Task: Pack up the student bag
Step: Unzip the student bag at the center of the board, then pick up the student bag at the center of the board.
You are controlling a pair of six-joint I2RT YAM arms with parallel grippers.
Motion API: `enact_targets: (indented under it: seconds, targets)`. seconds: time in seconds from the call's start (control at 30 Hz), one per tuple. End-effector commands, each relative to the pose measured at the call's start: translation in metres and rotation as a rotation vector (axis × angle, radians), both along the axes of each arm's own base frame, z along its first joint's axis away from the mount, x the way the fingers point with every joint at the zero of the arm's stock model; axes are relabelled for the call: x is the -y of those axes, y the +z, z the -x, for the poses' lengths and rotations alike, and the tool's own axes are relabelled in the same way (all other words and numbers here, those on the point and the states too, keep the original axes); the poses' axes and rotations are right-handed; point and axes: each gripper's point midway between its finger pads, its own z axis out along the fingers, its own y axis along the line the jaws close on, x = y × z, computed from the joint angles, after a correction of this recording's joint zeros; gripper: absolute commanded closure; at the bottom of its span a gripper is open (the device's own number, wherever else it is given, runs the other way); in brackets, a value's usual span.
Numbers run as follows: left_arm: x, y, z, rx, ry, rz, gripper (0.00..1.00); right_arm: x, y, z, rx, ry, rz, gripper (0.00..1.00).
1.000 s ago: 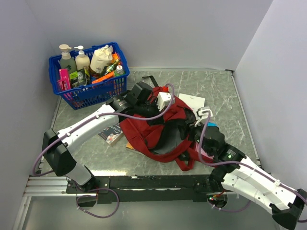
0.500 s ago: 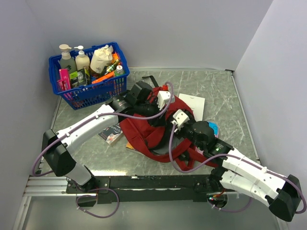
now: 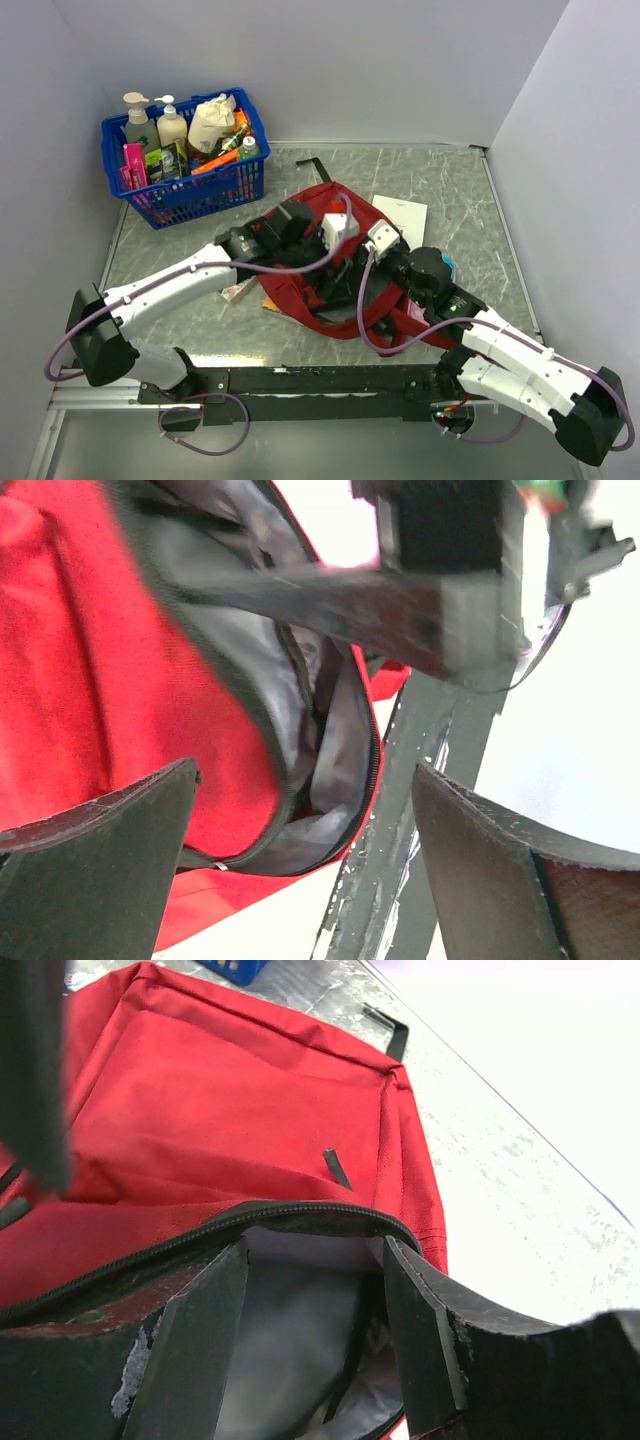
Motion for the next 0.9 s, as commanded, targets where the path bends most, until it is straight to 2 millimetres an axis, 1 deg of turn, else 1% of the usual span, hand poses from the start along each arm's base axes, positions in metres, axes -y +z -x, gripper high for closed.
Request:
enact_targets:
  seconds: [0.0,0.03,0.07,0.1,0.13,0.2,0.3,0.37,0.47,0.5,0.53,0.6,0.67,0.77,0.8,0.87]
  targets:
    - [0.007,0.005,-0.016,0.215,0.162,-0.048,0.07,-0.006,0.021,-0.009,0.022,-0.003,-0.098,0.37]
    - [0.006,0.003,-0.027,0.305,0.202,-0.085,0.06,-0.006,0.023,-0.009,0.022,-0.001,-0.105,0.38]
    - [0.006,-0.006,-0.037,0.392,0.271,-0.155,0.06,-0.008,0.023,-0.009,0.019,0.005,-0.112,0.38]
    - [0.000,-0.006,-0.050,0.475,0.308,-0.209,0.06,-0.008,0.025,-0.009,0.020,0.005,-0.124,0.38]
    - [-0.005,0.000,-0.064,0.523,0.384,-0.221,0.05,-0.009,0.026,-0.008,0.018,0.009,-0.130,0.39]
    - [-0.005,0.006,-0.067,0.542,0.400,-0.208,0.05,-0.009,0.027,-0.008,0.012,0.009,-0.142,0.39]
    - [-0.003,0.001,-0.063,0.532,0.407,-0.214,0.05,-0.010,0.029,-0.008,0.006,0.016,-0.173,0.39]
    - [0.000,-0.007,-0.054,0.514,0.376,-0.224,0.05,-0.008,0.031,-0.011,-0.003,0.006,-0.189,0.39]
    - [0.004,-0.007,-0.042,0.522,0.349,-0.222,0.04,-0.004,0.035,-0.016,-0.028,0.001,-0.247,0.39]
    - [0.004,-0.007,-0.041,0.523,0.354,-0.220,0.04,-0.008,0.037,-0.014,-0.050,0.028,-0.279,0.40]
    - [0.005,-0.009,-0.038,0.499,0.371,-0.208,0.05,-0.005,0.038,-0.017,-0.056,0.022,-0.293,0.40]
    - [0.008,-0.017,-0.032,0.467,0.362,-0.206,0.05,-0.006,0.038,-0.019,-0.070,0.029,-0.308,0.40]
    - [0.016,-0.012,-0.024,0.425,0.331,-0.173,0.06,-0.006,0.035,-0.022,-0.084,0.028,-0.301,0.41]
    - [0.020,-0.002,-0.015,0.383,0.308,-0.139,0.06,-0.005,0.033,-0.026,-0.098,0.022,-0.313,0.41]
    - [0.019,-0.002,-0.014,0.383,0.307,-0.147,0.06,-0.006,0.035,-0.026,-0.096,0.025,-0.322,0.41]
    - [0.014,-0.011,-0.017,0.400,0.325,-0.176,0.05,-0.006,0.034,-0.028,-0.108,0.024,-0.338,0.41]
